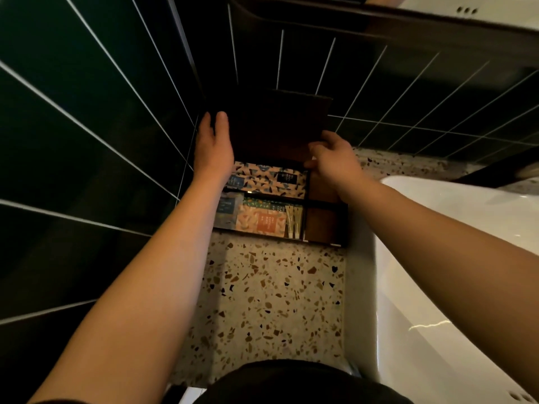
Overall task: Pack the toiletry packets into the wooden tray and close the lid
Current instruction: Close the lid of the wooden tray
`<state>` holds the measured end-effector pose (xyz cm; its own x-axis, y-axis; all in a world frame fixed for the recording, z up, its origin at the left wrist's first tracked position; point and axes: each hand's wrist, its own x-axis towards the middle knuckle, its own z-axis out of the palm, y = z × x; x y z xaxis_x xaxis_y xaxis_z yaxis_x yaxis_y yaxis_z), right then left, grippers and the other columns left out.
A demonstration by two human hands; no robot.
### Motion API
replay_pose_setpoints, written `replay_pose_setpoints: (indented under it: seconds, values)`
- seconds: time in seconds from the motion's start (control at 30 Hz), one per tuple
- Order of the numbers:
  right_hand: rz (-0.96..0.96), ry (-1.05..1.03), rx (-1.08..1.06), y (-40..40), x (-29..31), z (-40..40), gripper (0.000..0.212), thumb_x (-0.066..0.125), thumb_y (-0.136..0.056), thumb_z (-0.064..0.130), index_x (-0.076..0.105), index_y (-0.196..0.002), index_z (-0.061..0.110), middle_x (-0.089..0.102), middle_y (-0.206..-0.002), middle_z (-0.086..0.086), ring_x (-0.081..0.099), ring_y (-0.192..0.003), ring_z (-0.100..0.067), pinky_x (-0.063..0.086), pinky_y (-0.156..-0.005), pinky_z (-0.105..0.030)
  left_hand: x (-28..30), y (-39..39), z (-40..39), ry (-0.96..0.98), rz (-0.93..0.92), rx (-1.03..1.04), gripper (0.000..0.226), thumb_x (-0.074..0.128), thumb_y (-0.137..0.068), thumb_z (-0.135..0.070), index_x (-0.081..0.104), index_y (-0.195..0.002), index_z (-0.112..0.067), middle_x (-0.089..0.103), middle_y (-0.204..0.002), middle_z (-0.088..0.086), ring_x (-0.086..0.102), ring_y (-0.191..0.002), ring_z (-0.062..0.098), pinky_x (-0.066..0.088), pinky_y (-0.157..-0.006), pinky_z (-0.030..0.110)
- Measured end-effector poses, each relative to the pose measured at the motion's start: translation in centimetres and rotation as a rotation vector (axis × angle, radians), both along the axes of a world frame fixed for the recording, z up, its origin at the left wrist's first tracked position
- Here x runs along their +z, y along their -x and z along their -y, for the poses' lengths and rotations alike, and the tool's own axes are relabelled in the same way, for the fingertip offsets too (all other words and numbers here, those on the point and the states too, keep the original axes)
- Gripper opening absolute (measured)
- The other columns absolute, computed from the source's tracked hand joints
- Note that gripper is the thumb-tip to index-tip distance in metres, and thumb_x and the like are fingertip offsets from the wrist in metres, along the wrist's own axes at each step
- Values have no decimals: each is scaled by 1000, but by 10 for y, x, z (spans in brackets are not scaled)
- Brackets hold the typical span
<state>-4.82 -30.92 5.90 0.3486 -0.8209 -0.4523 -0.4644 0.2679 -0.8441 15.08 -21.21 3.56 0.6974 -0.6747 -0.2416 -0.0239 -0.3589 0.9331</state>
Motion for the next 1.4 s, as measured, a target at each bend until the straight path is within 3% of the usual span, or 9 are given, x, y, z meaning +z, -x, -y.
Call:
replay_pose_setpoints:
  seconds: [0.17, 0.3, 0.5, 0.6, 0.73, 0.87, 1.0, 1.1, 1.4]
  values:
    - [98, -100, -164, 12, 8, -30, 37, 38, -106, 32, 49, -139, 20, 63, -127, 0, 69, -99, -23, 55, -83, -37, 4, 11, -30, 59, -109, 77, 86, 19, -89, -79, 26, -160, -30, 33, -164, -4, 31, -150, 15, 25, -123, 42]
    - [140, -196, -215, 23, 7, -52, 44, 34, -105, 45, 60, -127, 17, 70, -117, -6, 70, -99, -23, 56, -84, -38, 8, 23, -58, 49, -173, 179, 97, 19, -80, -86, 47, -151, -25, 53, -150, 1, 50, -137, 18, 39, -115, 44]
    - [75, -213, -209, 38, -8, -75, 27, 60, -98, 23, 59, -126, 20, 67, -116, -4, 67, -99, -23, 57, -72, -30, 3, 41, -99, 79, -207, 256, 72, 24, -93, -73, 63, -134, -27, 68, -127, -6, 62, -119, 8, 50, -105, 36]
    - [-3, -251, -216, 41, -19, -82, 29, 68, -93, 17, 60, -121, 15, 66, -116, -11, 64, -89, -23, 54, -63, -27, -3, 47, -111, 18, -88, 221, 43, 36, -104, -54, 72, -109, -29, 73, -105, -9, 67, -95, -6, 53, -83, 18]
    - [-90, -265, -190, 44, -32, -87, 17, 71, -91, 13, 64, -106, 10, 66, -108, -13, 63, -81, -22, 57, -62, -28, -27, 44, -118, -109, 53, 135, 42, 59, -100, -34, 59, -140, -22, 63, -136, -1, 59, -125, 14, 50, -98, 31]
    - [-193, -257, -132, 46, -41, -91, 9, 70, -91, 8, 62, -91, 13, 67, -93, -13, 65, -75, -23, 60, -66, -33, -45, 42, -121, -245, 229, 49, 55, 67, -94, -28, 52, -146, -22, 54, -147, 2, 50, -136, 24, 44, -111, 50]
    - [-263, -217, -84, 46, -43, -95, 7, 71, -89, 15, 68, -83, 16, 71, -92, -10, 69, -89, -28, 59, -86, -43, -49, 47, -123, -327, 337, -17, 59, 69, -93, -22, 49, -148, -15, 47, -152, 5, 39, -143, 28, 34, -118, 49]
    - [-256, -226, -71, 46, -42, -97, 11, 72, -89, 19, 71, -97, 12, 70, -97, -9, 68, -96, -28, 56, -92, -45, -53, 50, -125, -389, 397, -70, 61, 68, -94, -26, 46, -150, -16, 40, -158, 2, 32, -147, 28, 29, -120, 52]
    - [-153, -235, -75, 47, -33, -104, 10, 66, -93, 17, 68, -83, 17, 70, -104, -12, 69, -100, -33, 56, -94, -46, -56, 68, -132, -549, 609, -231, 55, 54, -101, -30, 40, -154, -23, 24, -168, -2, 10, -156, 24, 10, -125, 54]
